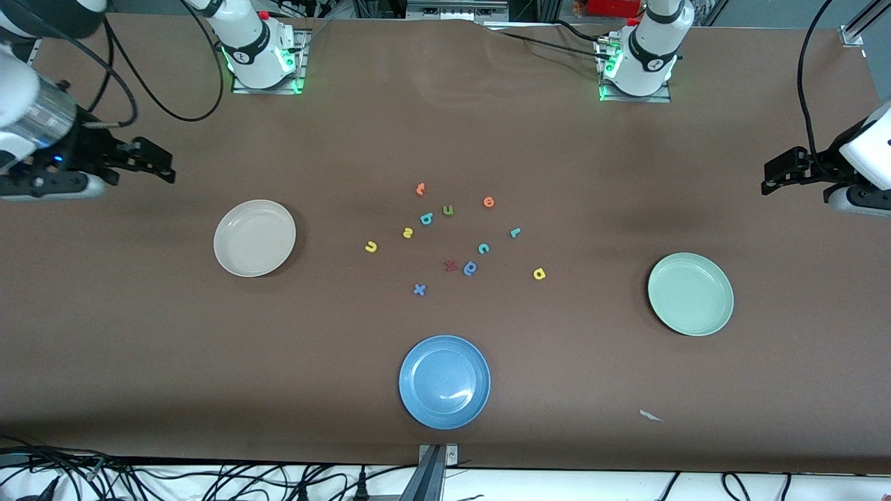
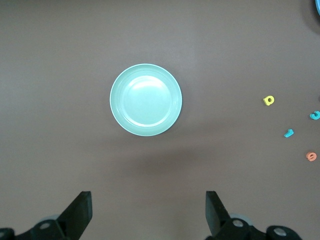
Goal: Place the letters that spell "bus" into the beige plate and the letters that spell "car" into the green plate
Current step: 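Reach the right gripper to the yellow u while the left gripper reaches yellow b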
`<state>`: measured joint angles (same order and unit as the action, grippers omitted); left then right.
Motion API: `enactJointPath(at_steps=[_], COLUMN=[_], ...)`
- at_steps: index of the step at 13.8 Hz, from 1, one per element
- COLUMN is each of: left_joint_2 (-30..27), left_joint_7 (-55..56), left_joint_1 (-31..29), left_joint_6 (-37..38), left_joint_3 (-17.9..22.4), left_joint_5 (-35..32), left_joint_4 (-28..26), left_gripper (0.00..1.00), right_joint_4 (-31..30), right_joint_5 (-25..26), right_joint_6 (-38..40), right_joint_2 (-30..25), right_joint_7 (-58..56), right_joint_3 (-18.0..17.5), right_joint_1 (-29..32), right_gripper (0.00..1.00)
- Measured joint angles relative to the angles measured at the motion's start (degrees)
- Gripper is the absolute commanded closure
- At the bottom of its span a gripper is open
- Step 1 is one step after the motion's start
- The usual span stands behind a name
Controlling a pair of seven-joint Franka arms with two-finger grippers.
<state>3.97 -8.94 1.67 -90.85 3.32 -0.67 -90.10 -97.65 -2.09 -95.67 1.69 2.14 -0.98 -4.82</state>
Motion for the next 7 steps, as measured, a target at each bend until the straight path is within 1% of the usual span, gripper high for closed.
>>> enactJointPath(at_steps=[3,5,7], left_joint_2=[1.0,3.2,6.5], left_joint_7=[0.9,5.2,11.2], left_joint_1=[0.3,1.2,2.6], left_joint_6=[-0.1,-1.6,-5.1], left_joint_3=[-1.1,-3.3,-6.0], left_joint_5=[0.0,0.0,0.0], left_joint_4=[-0.3,-0.5,-0.7], left_gripper=[0.0,0.0,0.0], right_joint_4=[0.0,0.0,-0.1], right_joint_5=[0.0,0.0,0.0], right_joint_6=[-0.9,-2.3,-4.8], right_joint_2=[4.6,7.5,10.2], right_joint_7=[1.2,6.5,13.8], right_joint_3=[-0.1,-0.3,-0.3], right_joint_1=[-4.0,-6.8,-10.0], right_gripper=[0.0,0.0,0.0])
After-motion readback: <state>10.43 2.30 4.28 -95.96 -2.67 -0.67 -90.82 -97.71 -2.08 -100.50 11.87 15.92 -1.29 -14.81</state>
